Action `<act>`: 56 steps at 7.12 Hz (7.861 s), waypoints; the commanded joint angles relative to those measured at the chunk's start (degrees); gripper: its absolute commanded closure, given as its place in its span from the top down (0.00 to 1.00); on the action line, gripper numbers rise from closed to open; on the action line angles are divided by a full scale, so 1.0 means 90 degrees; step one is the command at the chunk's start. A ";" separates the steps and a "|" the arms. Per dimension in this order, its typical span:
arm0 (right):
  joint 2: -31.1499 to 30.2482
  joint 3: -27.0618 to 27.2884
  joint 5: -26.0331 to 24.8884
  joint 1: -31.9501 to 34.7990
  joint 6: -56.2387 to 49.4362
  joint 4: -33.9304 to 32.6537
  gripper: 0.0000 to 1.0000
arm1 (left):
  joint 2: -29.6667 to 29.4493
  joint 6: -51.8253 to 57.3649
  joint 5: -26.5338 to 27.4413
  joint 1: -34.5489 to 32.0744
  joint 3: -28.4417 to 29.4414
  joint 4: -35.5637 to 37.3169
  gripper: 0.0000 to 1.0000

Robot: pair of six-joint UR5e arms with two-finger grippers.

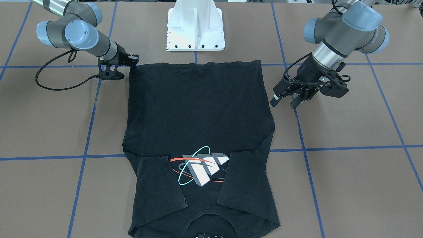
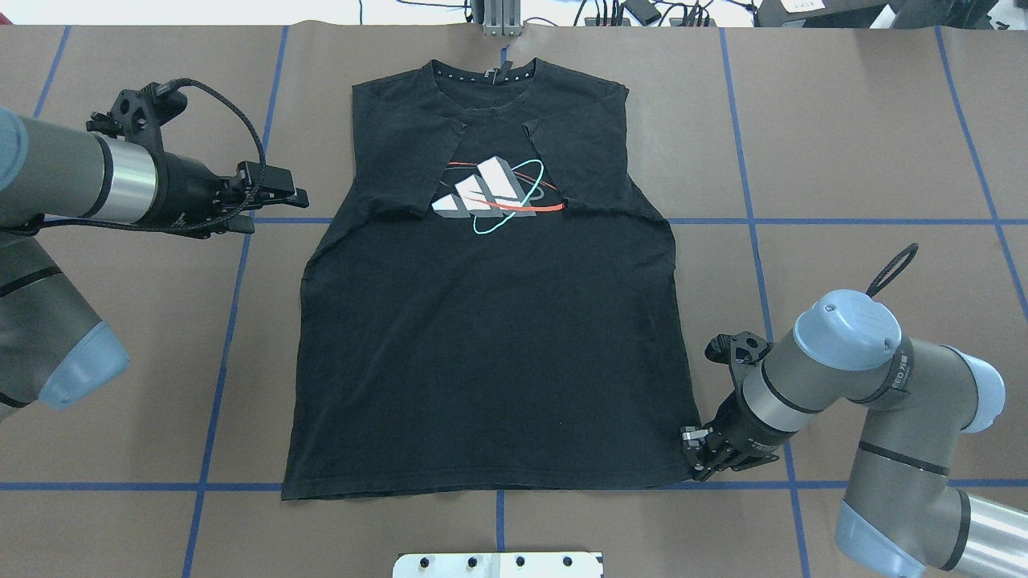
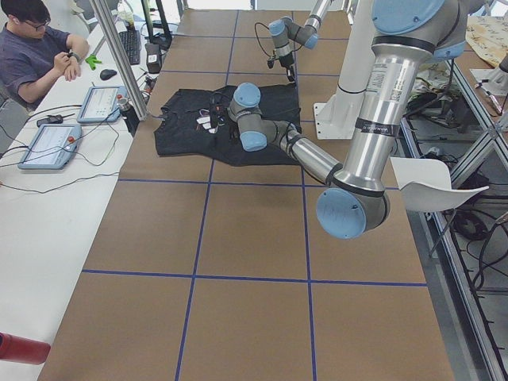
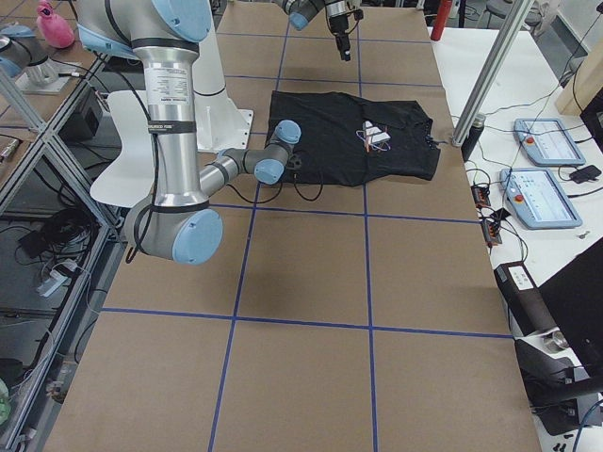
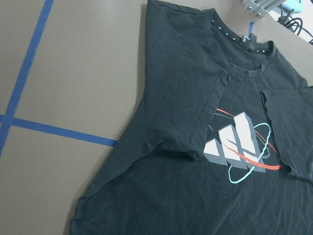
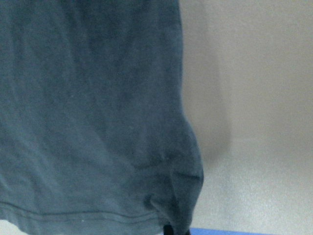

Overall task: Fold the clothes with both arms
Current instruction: 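Grasp the bottom hem corner with the right gripper, then move the left gripper down to the hem corner nearest it, then grasp the hem corner nearest the left gripper, then lift both hem corners and carry them toward the collar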

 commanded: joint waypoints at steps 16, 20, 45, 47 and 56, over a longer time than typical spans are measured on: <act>0.0095 0.0706 0.0087 0.0437 0.0067 0.0043 0.00 | 0.1504 -0.1416 0.0332 0.3183 -0.0721 0.0069 0.92; 0.0134 0.0697 0.0086 0.0427 0.0067 0.0043 0.00 | 0.1484 -0.1416 0.0371 0.3369 -0.0662 0.0176 0.91; -0.1582 0.1751 0.2516 0.0720 0.0741 0.0566 0.00 | 0.2637 -0.1963 -0.0175 0.3738 -0.2849 0.0420 0.00; -0.1790 0.1742 0.2596 0.0711 0.0838 0.0853 0.00 | 0.2637 -0.2070 -0.0525 0.3779 -0.3132 0.0440 0.00; -0.0160 0.0357 0.2538 0.2662 0.0780 0.0873 0.00 | 0.0871 -0.1925 -0.0703 0.1370 -0.1671 0.0440 0.00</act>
